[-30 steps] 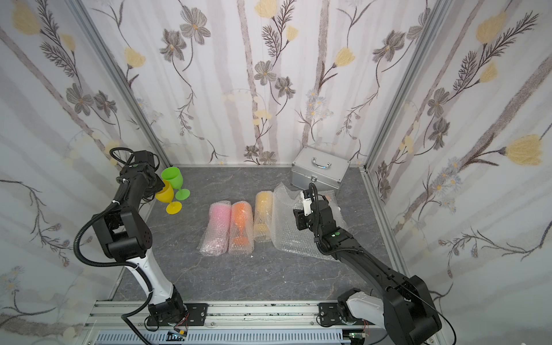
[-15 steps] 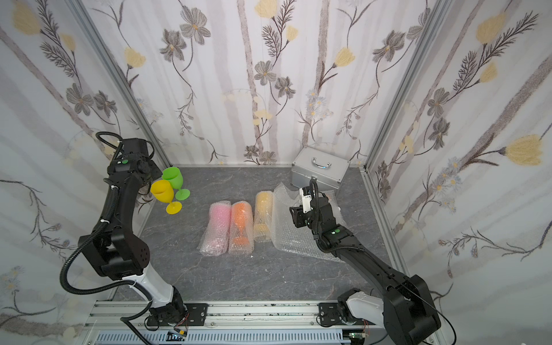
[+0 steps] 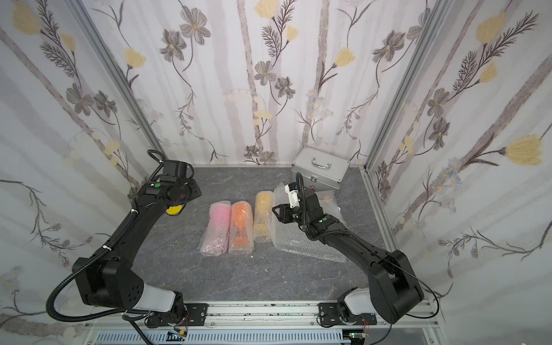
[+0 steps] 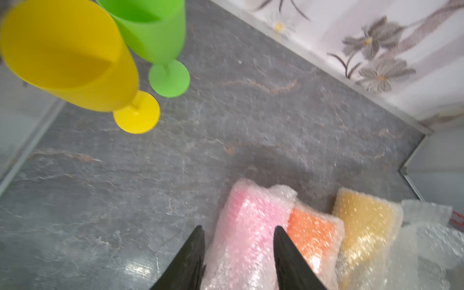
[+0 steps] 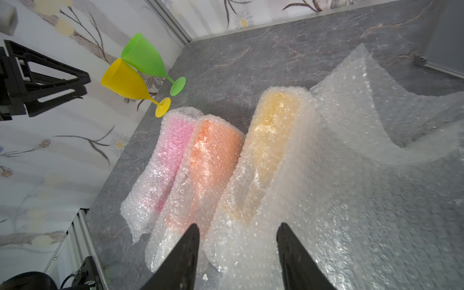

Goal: Unpack wine glasses from bubble wrap
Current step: Unwrap the bubble wrap at the center of the board.

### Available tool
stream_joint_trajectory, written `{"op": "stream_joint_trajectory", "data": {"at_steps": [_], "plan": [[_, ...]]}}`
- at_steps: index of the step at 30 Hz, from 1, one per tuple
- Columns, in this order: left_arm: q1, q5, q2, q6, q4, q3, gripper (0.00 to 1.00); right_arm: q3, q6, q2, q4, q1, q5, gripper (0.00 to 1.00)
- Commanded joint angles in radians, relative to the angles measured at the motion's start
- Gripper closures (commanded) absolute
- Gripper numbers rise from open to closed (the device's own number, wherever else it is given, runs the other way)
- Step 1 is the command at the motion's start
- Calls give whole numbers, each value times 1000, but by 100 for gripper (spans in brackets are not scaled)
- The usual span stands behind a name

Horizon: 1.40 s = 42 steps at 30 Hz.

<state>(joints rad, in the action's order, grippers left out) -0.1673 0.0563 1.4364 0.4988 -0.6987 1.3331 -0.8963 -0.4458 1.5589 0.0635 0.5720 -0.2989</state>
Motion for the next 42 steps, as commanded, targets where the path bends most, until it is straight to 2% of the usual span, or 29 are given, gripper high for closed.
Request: {"op": "stream_joint_trajectory", "data": {"at_steps": [1,9,13,19,29,35,42], "plan": [[-51,-86,-34,97,126,-84,53,-50,-28,31,25,41,-46,49],[-183,-161,-1,169,233,-222,52,-151,-33,165,-29,84,34,49],[-224,-183,9,202,282,-250,52,-197,-42,223,-62,85,96,48],[-291,-235,47,252,365,-261,51,-225,-55,301,-86,88,108,48],[-327,-254,88,282,418,-264,51,-268,-41,375,-152,89,102,51],[-328,-271,84,297,442,-282,51,-270,-31,398,-182,86,99,58],[-328,-288,84,307,463,-288,51,-245,-14,380,-159,73,55,79]]}}
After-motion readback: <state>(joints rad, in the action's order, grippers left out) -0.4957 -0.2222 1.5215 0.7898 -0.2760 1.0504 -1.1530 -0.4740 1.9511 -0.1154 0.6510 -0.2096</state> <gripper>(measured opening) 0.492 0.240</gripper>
